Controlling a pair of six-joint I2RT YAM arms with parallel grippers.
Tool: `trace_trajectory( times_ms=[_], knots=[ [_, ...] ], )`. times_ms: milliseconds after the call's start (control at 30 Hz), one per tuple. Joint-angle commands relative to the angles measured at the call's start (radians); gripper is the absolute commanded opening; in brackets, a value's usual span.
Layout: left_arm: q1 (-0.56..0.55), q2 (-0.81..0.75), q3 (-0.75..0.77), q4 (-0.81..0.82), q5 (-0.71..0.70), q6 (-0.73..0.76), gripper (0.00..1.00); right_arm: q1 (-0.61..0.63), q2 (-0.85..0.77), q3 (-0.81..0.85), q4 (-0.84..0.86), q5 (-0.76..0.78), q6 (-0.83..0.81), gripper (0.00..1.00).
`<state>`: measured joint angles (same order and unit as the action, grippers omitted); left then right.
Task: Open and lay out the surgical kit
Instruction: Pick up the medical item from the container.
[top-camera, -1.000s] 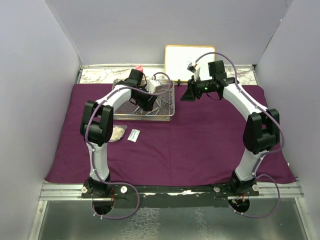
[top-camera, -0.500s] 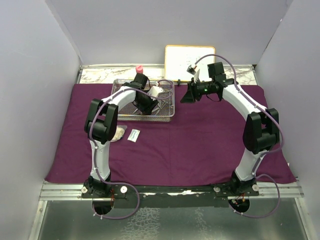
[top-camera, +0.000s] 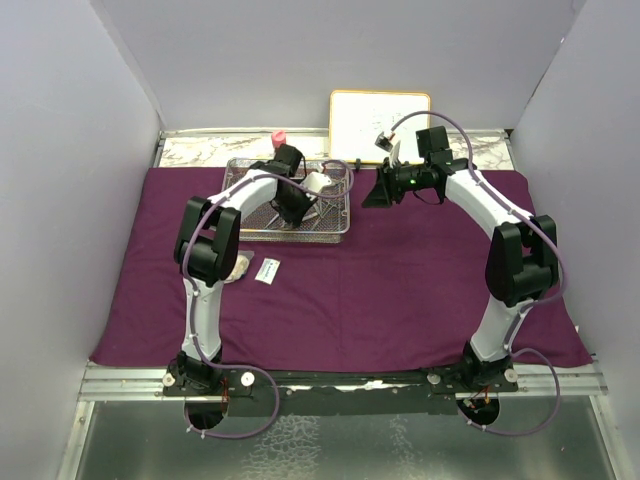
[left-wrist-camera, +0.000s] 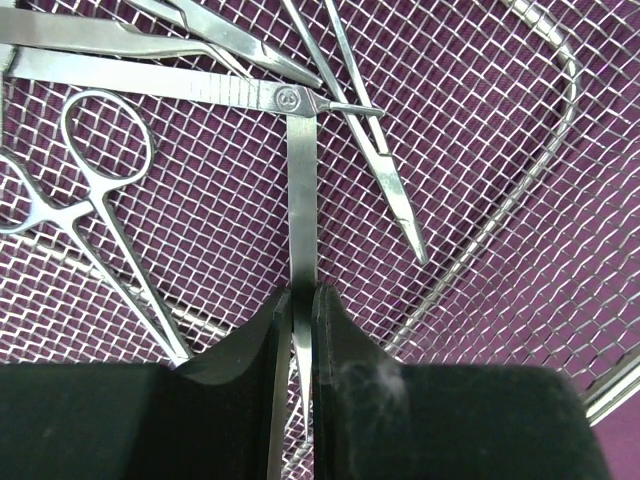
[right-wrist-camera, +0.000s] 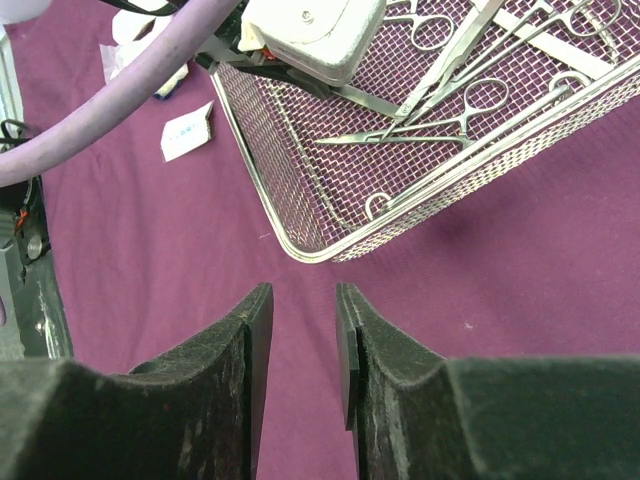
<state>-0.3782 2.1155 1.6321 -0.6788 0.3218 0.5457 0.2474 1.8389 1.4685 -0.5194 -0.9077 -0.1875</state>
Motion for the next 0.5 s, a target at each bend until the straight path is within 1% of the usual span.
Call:
trace_trajectory(
  times_ms=[0,167,467],
  knots=[
    [-0.005,0.003,0.056,-0.051,-0.044,0.054,0.00,-0.007,0.011,-0.007,0.017,-0.035,-0.004,0.31],
    [-0.006,-0.058,0.072,-0.058,-0.077,0.118,0.00,-0.007,0.005,-0.007,0.020,-0.035,-0.007,0.31],
    [-0.005,-0.169,0.051,-0.075,-0.073,0.217,0.00,-0.007,-0.017,-0.016,0.033,-0.041,-0.003,0.32]
  ],
)
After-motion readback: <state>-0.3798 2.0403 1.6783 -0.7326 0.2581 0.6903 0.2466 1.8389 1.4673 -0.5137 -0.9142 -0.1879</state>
